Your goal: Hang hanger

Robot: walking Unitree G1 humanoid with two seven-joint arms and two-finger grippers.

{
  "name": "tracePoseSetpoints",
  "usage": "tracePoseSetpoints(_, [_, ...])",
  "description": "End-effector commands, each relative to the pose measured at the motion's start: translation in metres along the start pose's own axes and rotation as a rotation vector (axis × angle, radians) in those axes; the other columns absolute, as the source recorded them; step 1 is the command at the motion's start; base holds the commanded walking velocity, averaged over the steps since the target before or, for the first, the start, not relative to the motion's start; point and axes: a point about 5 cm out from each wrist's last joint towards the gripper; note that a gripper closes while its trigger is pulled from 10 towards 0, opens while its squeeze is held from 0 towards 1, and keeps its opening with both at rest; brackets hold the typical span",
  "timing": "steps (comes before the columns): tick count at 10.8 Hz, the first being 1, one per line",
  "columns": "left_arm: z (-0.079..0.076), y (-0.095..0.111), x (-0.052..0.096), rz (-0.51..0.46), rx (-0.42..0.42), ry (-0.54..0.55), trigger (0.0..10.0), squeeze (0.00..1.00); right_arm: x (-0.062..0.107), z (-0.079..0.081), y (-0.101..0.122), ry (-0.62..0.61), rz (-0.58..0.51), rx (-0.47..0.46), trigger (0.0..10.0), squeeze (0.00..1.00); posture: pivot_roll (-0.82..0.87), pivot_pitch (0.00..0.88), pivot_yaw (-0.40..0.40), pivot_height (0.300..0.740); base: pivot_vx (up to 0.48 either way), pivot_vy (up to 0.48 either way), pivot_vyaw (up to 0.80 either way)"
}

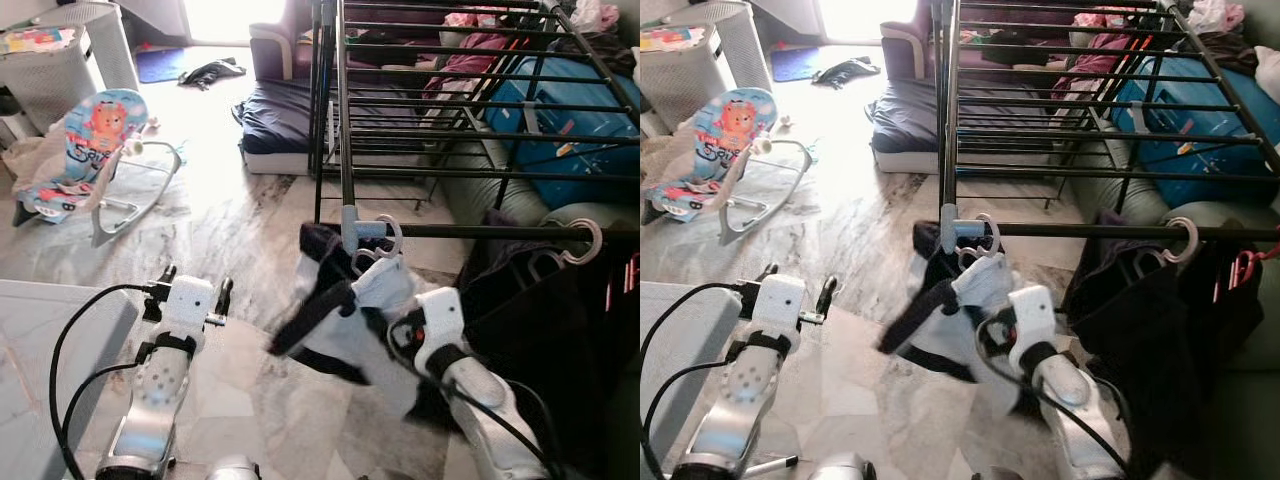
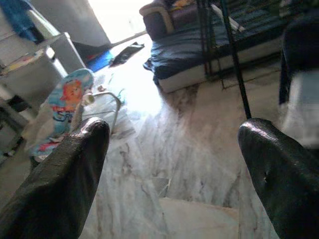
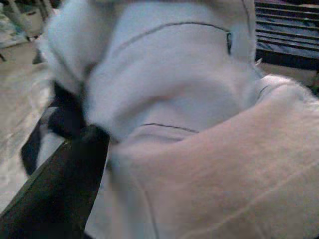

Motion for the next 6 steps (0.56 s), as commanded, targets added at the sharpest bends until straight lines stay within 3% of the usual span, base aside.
tracePoseSetpoints(1, [0.0,-0.001,0.003,0.007,-0.002,-0.014,10.0,0.0,0.004,-0.005,0.005,-0.014,-0.027,-0.013,10.0,1.0,-0.01,0.0,0.001,0.74,0.0,0.0,0.0])
tracePoseSetpoints(6, [-0.009,-0.005,0.001,0.028,-0.039,-0.062,10.0,0.0,0.013,-0.007,0.026,-0.038,-0.174,-0.045,10.0,1.0,-0.02,0.0,-0.008,0.74,0.0,0.0,0.0])
Point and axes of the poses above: a point about 5 cm out from each wrist's last joint towards the gripper, its own x axis pointing back from the gripper into the wrist, its own y axis along the axis of the wrist's last joint, z = x × y, and after that the axes turned 15 degrees about x, right-handed
